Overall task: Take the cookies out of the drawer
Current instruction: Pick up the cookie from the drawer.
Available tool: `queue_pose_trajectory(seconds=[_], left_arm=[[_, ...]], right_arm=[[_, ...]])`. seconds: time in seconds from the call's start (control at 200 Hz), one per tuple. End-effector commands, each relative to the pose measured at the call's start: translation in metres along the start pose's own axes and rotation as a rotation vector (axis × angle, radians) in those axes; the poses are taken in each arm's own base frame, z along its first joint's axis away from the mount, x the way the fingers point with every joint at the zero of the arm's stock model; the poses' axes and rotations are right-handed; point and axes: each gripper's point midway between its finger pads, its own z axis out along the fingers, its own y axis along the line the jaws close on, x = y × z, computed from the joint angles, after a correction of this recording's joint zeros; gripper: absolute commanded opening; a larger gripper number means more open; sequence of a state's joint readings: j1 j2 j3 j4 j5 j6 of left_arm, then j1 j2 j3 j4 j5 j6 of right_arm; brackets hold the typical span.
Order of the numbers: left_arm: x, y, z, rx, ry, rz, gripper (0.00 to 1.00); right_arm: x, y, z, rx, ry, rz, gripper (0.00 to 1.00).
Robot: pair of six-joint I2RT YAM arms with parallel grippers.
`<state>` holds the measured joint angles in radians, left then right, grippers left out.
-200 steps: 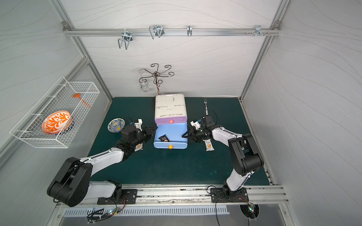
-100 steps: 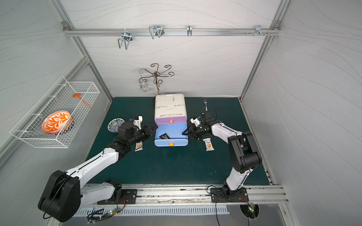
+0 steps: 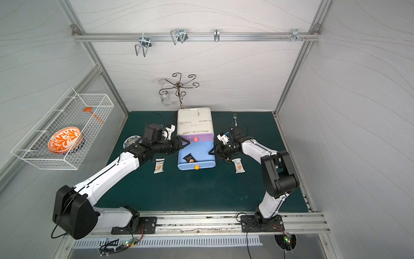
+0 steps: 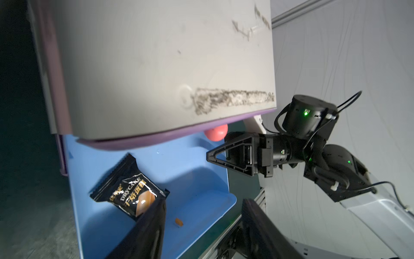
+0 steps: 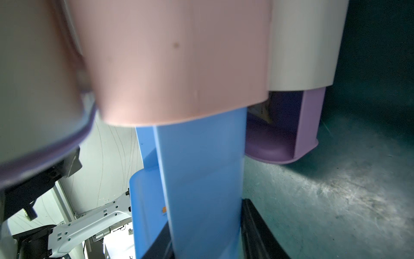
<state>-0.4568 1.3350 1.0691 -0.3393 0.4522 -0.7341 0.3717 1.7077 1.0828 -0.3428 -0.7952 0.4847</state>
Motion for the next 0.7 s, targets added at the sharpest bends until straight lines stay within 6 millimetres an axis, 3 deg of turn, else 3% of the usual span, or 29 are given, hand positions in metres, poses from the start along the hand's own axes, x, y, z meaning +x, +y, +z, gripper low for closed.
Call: queue_pose_trajectory(seconds=[0.0, 0.39, 0.695], left_arm=[[0.014, 0.008, -0.001, -0.102, 0.072, 0.038, 0.59], [0.031, 0.028, 0.015, -0.377, 0.192, 0.11, 0.6], [0.038, 0.04, 0.024, -0.536, 0.242, 0.129, 0.69]], right_arm=[[-0.003, 0.003, 0.001, 0.003, 0.01, -0.024, 0.4], [-0.004, -0.001, 0.004, -0.004, 0.021, -0.021, 0.39], [-0.007, 0.001, 0.004, -0.002, 0.018, -0.03, 0.39]])
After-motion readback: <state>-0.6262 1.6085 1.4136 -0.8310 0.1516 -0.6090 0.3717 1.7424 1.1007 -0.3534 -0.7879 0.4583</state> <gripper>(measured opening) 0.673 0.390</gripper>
